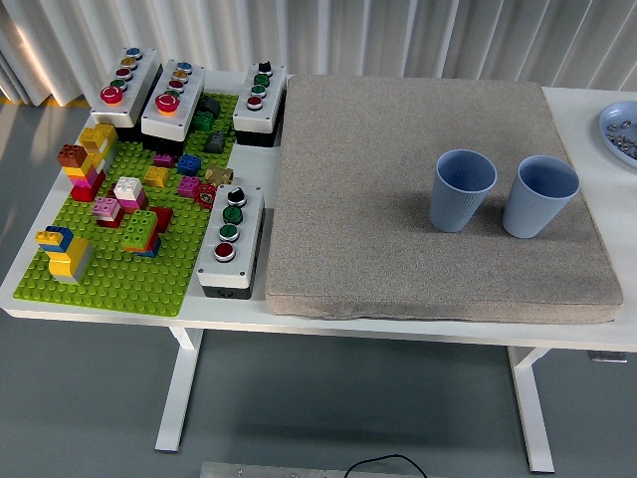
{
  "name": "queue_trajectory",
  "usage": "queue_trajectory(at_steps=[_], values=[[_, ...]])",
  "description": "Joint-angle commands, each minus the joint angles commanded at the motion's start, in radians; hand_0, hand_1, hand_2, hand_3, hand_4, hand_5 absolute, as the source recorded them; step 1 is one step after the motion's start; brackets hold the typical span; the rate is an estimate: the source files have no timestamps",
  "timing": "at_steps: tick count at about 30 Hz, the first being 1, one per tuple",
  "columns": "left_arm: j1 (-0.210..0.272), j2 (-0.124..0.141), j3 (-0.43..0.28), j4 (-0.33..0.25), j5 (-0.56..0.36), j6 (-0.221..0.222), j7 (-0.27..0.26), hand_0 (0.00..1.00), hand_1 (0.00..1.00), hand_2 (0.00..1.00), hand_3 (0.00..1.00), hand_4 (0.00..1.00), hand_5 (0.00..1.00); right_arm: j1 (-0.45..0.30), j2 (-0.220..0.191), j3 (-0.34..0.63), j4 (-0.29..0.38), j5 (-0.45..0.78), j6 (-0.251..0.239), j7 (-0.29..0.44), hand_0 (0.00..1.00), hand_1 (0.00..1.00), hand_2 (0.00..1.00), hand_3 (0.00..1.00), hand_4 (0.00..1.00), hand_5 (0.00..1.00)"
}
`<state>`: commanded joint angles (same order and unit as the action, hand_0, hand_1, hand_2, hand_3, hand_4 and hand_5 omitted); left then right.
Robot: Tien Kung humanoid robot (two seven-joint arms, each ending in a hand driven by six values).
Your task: Pick cup pour cup place
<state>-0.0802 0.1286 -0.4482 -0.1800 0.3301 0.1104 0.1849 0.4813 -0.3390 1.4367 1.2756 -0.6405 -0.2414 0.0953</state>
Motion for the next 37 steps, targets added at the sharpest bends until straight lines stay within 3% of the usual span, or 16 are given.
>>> queue_trajectory(at_steps=[37], values=[[0.007, 0.001, -0.017, 0.000, 0.007, 0.001, 0.002, 0.725, 0.773, 0.820, 0.682, 0.500, 0.953, 0.001, 0.003, -0.015, 0.001, -0.002, 0.005, 0.001, 0.874, 0.819, 0.841, 0.805, 0.671, 0.795]])
